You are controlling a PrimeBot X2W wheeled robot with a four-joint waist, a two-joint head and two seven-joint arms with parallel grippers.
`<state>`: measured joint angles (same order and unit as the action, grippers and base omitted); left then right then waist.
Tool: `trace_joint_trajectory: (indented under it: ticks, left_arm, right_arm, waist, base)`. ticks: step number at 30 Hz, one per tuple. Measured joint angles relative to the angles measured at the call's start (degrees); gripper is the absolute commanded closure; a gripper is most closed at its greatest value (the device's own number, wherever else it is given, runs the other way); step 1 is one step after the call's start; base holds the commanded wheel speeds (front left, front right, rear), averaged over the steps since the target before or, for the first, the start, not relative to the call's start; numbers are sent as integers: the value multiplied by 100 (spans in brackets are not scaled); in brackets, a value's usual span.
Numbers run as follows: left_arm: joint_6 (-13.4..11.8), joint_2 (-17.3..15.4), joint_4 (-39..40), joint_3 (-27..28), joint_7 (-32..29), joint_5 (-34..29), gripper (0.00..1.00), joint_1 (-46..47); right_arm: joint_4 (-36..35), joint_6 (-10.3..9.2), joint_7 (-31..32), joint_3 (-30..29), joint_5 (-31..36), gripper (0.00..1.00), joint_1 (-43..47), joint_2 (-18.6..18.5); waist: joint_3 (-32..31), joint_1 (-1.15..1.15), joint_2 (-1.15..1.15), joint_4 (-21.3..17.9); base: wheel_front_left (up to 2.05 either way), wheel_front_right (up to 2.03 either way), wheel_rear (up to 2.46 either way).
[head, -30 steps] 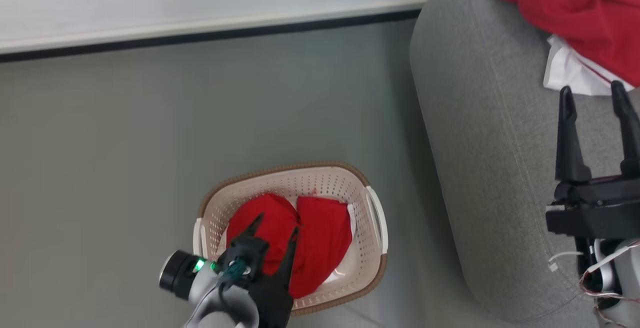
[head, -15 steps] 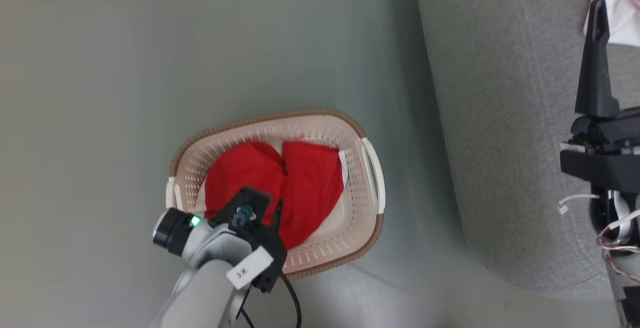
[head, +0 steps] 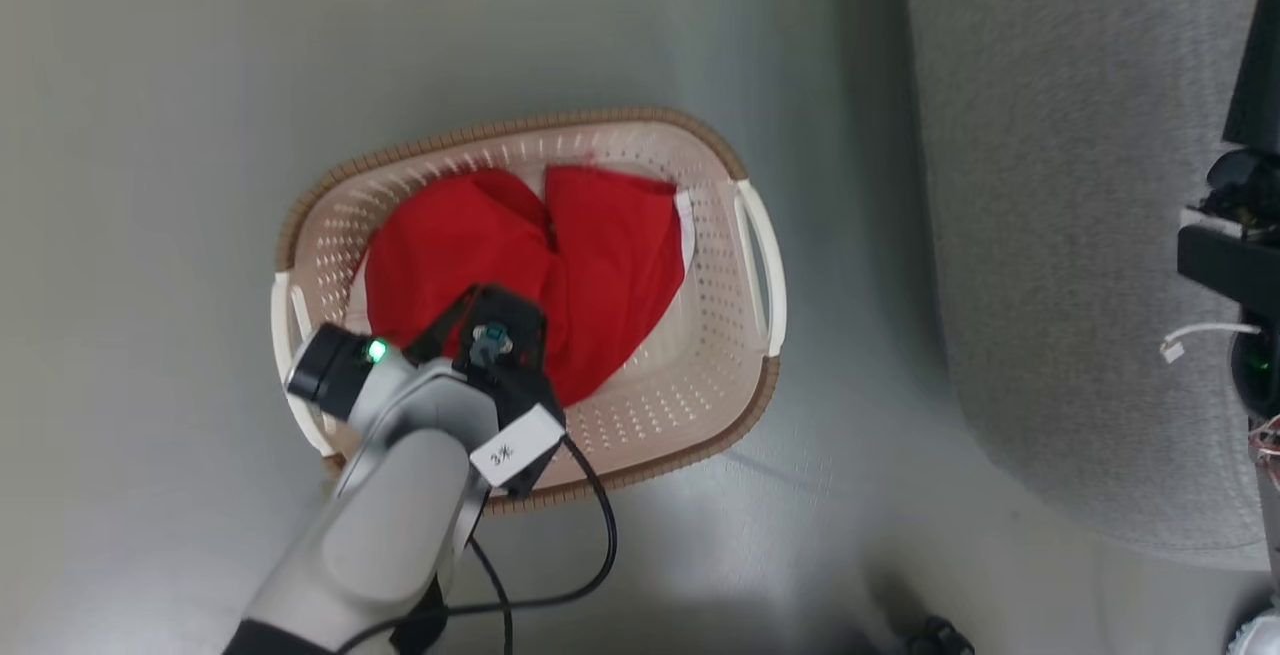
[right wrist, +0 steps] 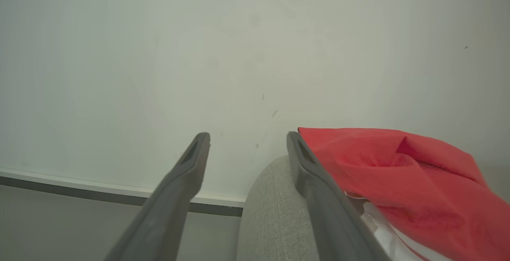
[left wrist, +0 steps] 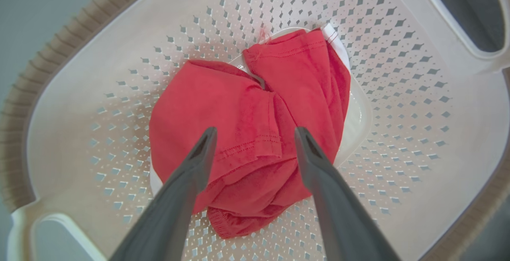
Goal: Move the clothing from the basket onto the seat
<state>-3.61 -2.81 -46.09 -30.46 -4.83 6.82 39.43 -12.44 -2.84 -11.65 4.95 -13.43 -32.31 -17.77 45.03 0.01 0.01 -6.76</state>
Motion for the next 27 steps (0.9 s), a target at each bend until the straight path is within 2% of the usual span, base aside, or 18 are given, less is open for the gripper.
trace_joint_trajectory:
  ticks: [10,19,26,27]
  left_arm:
    - [-11,22,-263,-112,227,-43,0,901]
    - [-52,24,-424,-350,446,27,0,1052]
    - [-152,27,-751,-385,494,27,0,1291]
    - [-160,27,-786,-391,495,27,32,1313]
  right_arm:
    - [-330,-24,3,3,108,0,-628,2]
    - [-211,-24,-30,136,197,0,-877,75]
    - [-205,-24,-89,220,265,0,-985,112]
    - [-196,-24,-104,220,275,0,-987,112]
  waist:
    - [940,0,0,23]
    - [1420,0,0,28]
    - [1555,-1,0,-87]
    - [1563,-1,-1,-101]
  base:
    - [0,0,0]
    - [0,0,0]
    - [0,0,0]
    - [0,0,0]
